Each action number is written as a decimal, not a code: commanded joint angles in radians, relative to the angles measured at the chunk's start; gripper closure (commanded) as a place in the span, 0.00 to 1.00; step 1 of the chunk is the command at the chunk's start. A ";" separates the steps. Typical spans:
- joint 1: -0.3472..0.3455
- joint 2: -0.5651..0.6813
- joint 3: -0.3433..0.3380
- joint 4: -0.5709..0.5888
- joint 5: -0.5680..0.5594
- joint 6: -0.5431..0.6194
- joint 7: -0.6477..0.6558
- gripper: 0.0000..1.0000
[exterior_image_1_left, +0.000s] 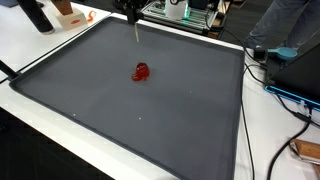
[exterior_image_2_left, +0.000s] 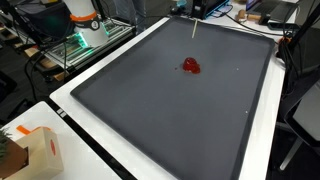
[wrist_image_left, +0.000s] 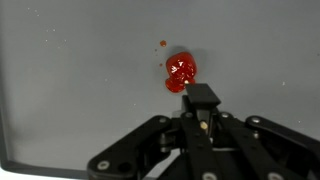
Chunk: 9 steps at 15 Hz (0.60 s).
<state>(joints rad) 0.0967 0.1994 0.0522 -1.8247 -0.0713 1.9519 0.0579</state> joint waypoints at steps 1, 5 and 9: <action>-0.003 0.001 0.004 0.004 -0.001 -0.003 0.001 0.87; -0.003 0.002 0.004 0.006 -0.001 -0.003 0.001 0.87; -0.003 0.002 0.004 0.007 -0.001 -0.004 0.001 0.97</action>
<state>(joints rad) 0.0967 0.2011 0.0522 -1.8205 -0.0714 1.9519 0.0580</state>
